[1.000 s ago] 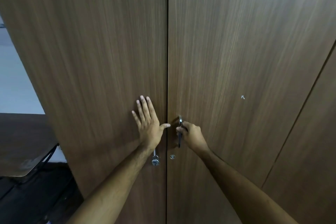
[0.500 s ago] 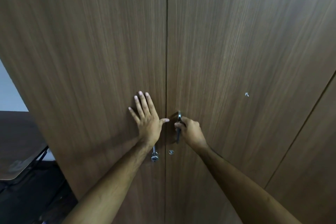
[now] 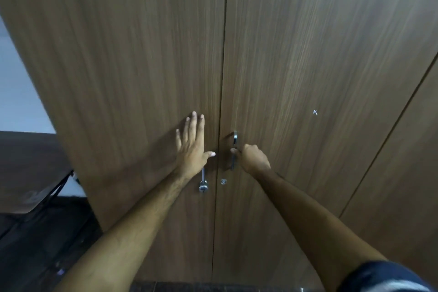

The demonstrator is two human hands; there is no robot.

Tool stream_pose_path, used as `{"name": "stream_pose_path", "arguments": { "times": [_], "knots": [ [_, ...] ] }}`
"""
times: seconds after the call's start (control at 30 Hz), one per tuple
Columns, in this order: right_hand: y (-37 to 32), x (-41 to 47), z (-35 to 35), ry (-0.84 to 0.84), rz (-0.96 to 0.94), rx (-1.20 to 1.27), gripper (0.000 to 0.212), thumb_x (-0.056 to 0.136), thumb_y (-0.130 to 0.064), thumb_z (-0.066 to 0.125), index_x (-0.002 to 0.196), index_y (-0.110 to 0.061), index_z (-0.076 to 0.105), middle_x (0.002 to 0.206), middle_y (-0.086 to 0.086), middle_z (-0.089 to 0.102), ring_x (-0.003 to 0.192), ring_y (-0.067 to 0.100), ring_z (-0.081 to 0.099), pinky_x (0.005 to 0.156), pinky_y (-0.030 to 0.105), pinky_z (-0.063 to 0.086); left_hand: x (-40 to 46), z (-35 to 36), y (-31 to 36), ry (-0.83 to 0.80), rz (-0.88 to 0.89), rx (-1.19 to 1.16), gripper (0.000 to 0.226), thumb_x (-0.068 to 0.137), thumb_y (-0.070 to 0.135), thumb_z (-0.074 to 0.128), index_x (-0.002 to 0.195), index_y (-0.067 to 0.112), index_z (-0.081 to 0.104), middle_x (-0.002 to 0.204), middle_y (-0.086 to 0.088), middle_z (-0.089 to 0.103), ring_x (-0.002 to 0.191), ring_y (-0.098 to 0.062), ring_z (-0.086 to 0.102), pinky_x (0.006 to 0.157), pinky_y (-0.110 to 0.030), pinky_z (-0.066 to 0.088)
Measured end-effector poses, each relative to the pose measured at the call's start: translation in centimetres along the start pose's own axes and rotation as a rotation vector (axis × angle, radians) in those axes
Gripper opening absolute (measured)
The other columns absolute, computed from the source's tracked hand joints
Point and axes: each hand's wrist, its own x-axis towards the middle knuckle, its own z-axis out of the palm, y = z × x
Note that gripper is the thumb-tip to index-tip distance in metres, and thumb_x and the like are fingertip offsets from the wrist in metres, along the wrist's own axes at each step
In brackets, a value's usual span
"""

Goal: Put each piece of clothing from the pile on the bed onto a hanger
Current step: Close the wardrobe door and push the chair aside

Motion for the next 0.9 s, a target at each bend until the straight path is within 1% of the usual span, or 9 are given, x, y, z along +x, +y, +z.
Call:
{"name": "stream_pose_path", "arguments": {
  "times": [0.07,0.1,0.23,0.3,0.43,0.6,0.73,0.8,0.9],
  "knots": [
    [-0.1,-1.6,0.0,-0.044,-0.022,-0.071,0.042,0.103,-0.048,0.045,0.121,-0.015,0.062,0.113,0.012,0.069,0.103,0.033,0.067,0.086,0.043,0.054,-3.2,-0.8,-1.4,-0.071,0.049,0.055,0.114,0.082,0.048,0.075,0.161,0.017,-0.002,0.167,0.001,-0.015,0.154,-0.021,-0.013,0.123,-0.056,0.003],
    [-0.2,-2.7,0.3,-0.056,-0.040,-0.085,0.041,0.102,-0.048,0.046,0.122,-0.014,0.059,0.116,0.013,0.067,0.106,0.034,0.065,0.087,0.043,0.053,-5.1,-1.2,-2.1,-0.092,0.038,0.077,0.108,0.085,0.048,0.072,0.161,0.017,0.002,0.167,0.002,-0.013,0.154,-0.020,-0.012,0.123,-0.056,0.003],
    [-1.7,-7.5,2.1,-0.065,-0.204,-0.189,0.040,0.100,-0.039,0.051,0.127,-0.010,0.048,0.130,0.013,0.053,0.121,0.036,0.052,0.090,0.046,0.049,-13.1,-3.8,-4.3,-0.203,-0.059,0.179,0.092,0.092,0.043,0.063,0.161,0.019,0.008,0.168,0.002,-0.011,0.154,-0.022,-0.012,0.122,-0.059,0.001],
    [-2.9,-10.2,3.4,-0.080,-0.313,-0.218,0.040,0.099,-0.035,0.052,0.128,-0.009,0.046,0.130,0.013,0.050,0.122,0.037,0.050,0.091,0.048,0.049,-17.6,-5.5,-5.5,-0.231,-0.107,0.203,0.085,0.094,0.041,0.061,0.160,0.020,0.010,0.167,0.002,-0.010,0.154,-0.023,-0.014,0.122,-0.059,-0.001],
    [-5.2,-16.2,7.5,-0.179,-0.502,-0.264,0.046,0.096,-0.037,0.055,0.131,-0.010,0.045,0.131,0.011,0.048,0.123,0.035,0.048,0.093,0.047,0.048,-28.7,-8.2,-7.1,-0.306,-0.244,0.196,0.073,0.096,0.039,0.058,0.158,0.024,0.022,0.167,0.005,-0.007,0.154,-0.022,-0.012,0.120,-0.061,-0.002],
    [-8.4,-24.6,14.2,-0.347,-0.724,-0.233,0.053,0.099,-0.041,0.053,0.140,-0.011,0.041,0.136,0.011,0.046,0.125,0.035,0.047,0.097,0.046,0.047,-42.7,-12.4,-7.8,-0.415,-0.500,0.246,0.069,0.098,0.039,0.056,0.157,0.024,0.023,0.167,0.005,-0.003,0.154,-0.024,-0.007,0.118,-0.065,0.002],
    [-12.8,-32.0,18.4,-0.490,-0.861,-0.156,0.059,0.101,-0.041,0.052,0.151,-0.017,0.034,0.148,0.008,0.040,0.131,0.033,0.044,0.102,0.043,0.043,-53.5,-17.4,-8.0,-0.470,-0.639,0.357,0.071,0.097,0.042,0.055,0.157,0.024,0.020,0.168,0.002,-0.001,0.154,-0.026,-0.005,0.117,-0.066,0.006],
    [-15.4,-35.6,20.1,-0.552,-0.935,-0.150,0.060,0.101,-0.043,0.051,0.153,-0.019,0.032,0.152,0.005,0.036,0.134,0.030,0.043,0.104,0.043,0.042,-58.2,-20.1,-8.1,-0.479,-0.723,0.407,0.072,0.097,0.045,0.053,0.158,0.024,0.019,0.168,0.001,0.000,0.154,-0.026,-0.004,0.117,-0.066,0.005],
    [-19.3,-41.3,22.3,-0.597,-1.033,-0.137,0.061,0.100,-0.045,0.052,0.153,-0.021,0.032,0.153,0.002,0.036,0.134,0.028,0.043,0.102,0.043,0.041,-64.8,-24.3,-8.4,-0.511,-0.847,0.437,0.069,0.098,0.046,0.050,0.157,0.023,0.021,0.168,-0.001,0.001,0.154,-0.028,-0.003,0.116,-0.067,0.004]
  ]
}}
